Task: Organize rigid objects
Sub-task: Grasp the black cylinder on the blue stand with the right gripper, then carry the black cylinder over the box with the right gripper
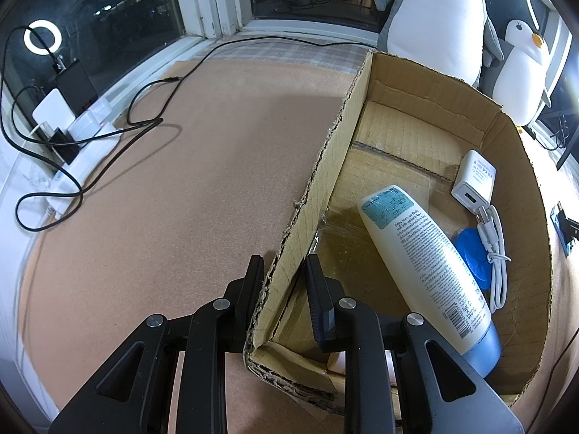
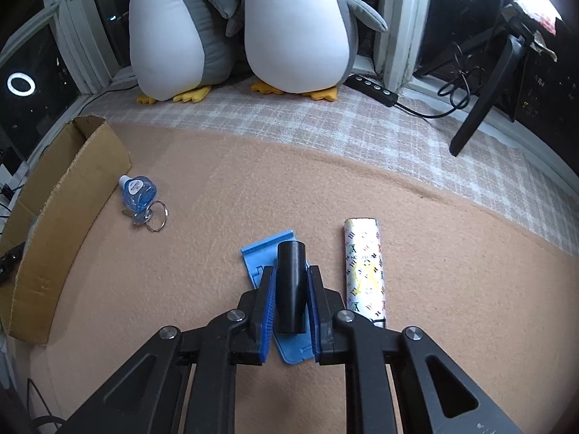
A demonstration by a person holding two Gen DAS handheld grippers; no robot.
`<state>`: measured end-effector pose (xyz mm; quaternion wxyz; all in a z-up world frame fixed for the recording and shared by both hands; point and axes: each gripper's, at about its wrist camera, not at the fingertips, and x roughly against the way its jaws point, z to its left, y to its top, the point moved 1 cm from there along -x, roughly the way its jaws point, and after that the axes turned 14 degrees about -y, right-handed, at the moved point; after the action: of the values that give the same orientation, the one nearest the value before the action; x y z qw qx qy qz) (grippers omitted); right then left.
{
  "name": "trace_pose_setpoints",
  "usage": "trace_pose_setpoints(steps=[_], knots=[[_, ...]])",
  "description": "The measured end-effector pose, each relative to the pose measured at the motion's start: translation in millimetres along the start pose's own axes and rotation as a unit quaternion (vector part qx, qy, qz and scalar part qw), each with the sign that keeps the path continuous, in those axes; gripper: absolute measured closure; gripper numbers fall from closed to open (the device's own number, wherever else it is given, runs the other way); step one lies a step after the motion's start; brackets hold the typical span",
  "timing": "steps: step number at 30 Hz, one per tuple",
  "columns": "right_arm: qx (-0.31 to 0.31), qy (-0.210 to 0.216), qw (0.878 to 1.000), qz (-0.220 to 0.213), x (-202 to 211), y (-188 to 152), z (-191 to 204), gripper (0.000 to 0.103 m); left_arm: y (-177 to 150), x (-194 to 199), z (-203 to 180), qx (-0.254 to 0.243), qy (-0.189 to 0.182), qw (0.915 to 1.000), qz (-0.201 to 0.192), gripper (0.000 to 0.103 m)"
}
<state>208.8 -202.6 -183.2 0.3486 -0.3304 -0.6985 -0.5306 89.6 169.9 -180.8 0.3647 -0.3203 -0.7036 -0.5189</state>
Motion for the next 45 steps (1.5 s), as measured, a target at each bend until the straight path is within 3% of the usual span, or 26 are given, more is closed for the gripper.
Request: trace_pose_setpoints(steps=[9, 16, 30, 45], knots=[[-0.035, 0.008, 0.999, -0.013, 21.9, -11.4, -9.0, 0.088, 0.0, 0.0, -0.2, 0.0, 0.0, 1.0, 0.0, 0.082], [-0.032, 0.031, 0.998, -0.04, 56.5, -13.2, 11.7, 0.088, 1.5, 1.0, -0.8, -0.002, 0.001, 1.0, -0.001, 0.082], [0.008, 0.096, 0.991, -0.093, 116.3, 10.6, 96.8, 0.088, 2.1, 1.3, -1.5, -0.006, 0.003, 1.0, -0.005, 0.082], [0.058, 0.132, 0.984, -0.103, 124.8, 30.3, 184.0, 0.088, 1.4, 0.4, -2.4, -0.007, 0.004, 1.0, -0.006, 0.082]])
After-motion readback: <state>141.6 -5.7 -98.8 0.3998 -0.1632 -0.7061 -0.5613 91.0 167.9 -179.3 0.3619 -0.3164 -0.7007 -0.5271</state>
